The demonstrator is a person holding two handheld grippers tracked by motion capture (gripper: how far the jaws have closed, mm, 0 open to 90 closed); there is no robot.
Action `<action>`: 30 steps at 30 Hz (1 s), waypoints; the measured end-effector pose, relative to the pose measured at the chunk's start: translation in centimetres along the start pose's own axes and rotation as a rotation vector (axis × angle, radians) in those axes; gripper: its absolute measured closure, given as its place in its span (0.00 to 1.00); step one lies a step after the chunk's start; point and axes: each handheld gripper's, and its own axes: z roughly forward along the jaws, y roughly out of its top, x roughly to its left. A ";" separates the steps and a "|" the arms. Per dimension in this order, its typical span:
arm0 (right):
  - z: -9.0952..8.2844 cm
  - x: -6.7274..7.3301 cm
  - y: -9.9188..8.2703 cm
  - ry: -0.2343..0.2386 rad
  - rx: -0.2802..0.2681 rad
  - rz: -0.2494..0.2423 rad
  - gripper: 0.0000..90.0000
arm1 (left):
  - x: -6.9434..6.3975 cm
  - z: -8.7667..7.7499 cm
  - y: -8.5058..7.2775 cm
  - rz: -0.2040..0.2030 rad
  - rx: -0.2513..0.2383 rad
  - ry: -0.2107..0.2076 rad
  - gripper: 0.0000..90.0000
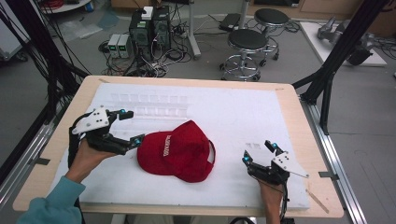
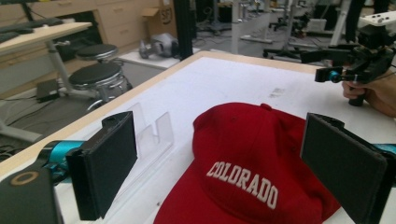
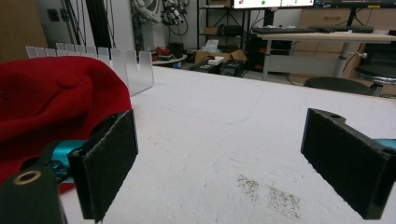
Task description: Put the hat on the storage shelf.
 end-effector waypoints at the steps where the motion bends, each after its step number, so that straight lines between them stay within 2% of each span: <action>1: 0.0 0.0 0.0 0.000 0.000 0.000 0.11 | 0.0 0.0 0.0 0.000 0.000 0.000 0.12; 2: 0.0 0.0 0.0 -0.001 -0.001 0.000 0.11 | 0.0 0.7 0.5 0.009 0.014 -0.021 0.12; 7: 0.0 0.0 0.0 0.000 -0.001 0.000 0.11 | 0.0 2.3 1.3 0.010 0.041 -0.059 0.12; 8: 0.0 0.0 0.0 0.000 -0.001 -0.001 0.11 | -0.1 3.2 1.7 0.010 0.058 -0.078 0.12; 11: 0.0 0.0 0.0 0.000 -0.001 0.000 0.11 | -0.3 4.0 1.8 0.012 0.072 -0.092 0.12; 12: 0.0 0.0 0.0 0.000 0.000 0.001 0.11 | -0.6 5.0 1.9 0.017 0.086 -0.110 0.13; 13: 0.0 0.0 0.0 0.000 -0.001 0.000 0.11 | -0.6 5.0 1.9 0.017 0.086 -0.110 0.13; 14: 0.0 0.0 0.0 0.001 -0.001 0.001 0.11 | -0.8 5.9 2.0 0.027 0.110 -0.127 0.13; 17: 0.0 0.0 0.0 0.001 0.000 0.001 0.11 | -1.0 6.8 1.9 0.035 0.134 -0.139 0.13; 18: 0.0 0.0 0.0 0.001 0.000 0.000 0.11 | -1.1 7.7 2.0 0.055 0.174 -0.141 0.13; 21: 0.0 0.0 0.0 0.002 -0.001 -0.002 0.11 | -1.1 8.5 2.4 0.041 0.203 -0.155 0.14; 23: 0.0 0.0 0.0 0.002 -0.001 0.002 0.11 | -1.1 9.0 2.6 0.054 0.222 -0.170 0.15; 24: 0.0 -0.1 0.0 0.003 -0.002 0.001 0.11 | -1.2 9.8 2.6 0.062 0.250 -0.183 0.15; 25: 0.0 -0.1 0.0 0.003 -0.002 0.001 0.11 | -1.2 9.8 2.6 0.062 0.250 -0.183 0.15; 27: 0.0 -0.1 0.0 0.003 -0.003 -0.001 0.11 | -1.4 10.6 2.1 0.068 0.280 -0.184 0.16; 28: 0.0 0.0 0.0 0.004 -0.003 0.002 0.11 | -1.6 11.1 1.9 0.074 0.311 -0.187 0.16; 30: 0.0 0.0 0.0 0.005 -0.003 0.000 0.11 | -1.7 11.4 1.7 0.077 0.323 -0.186 0.16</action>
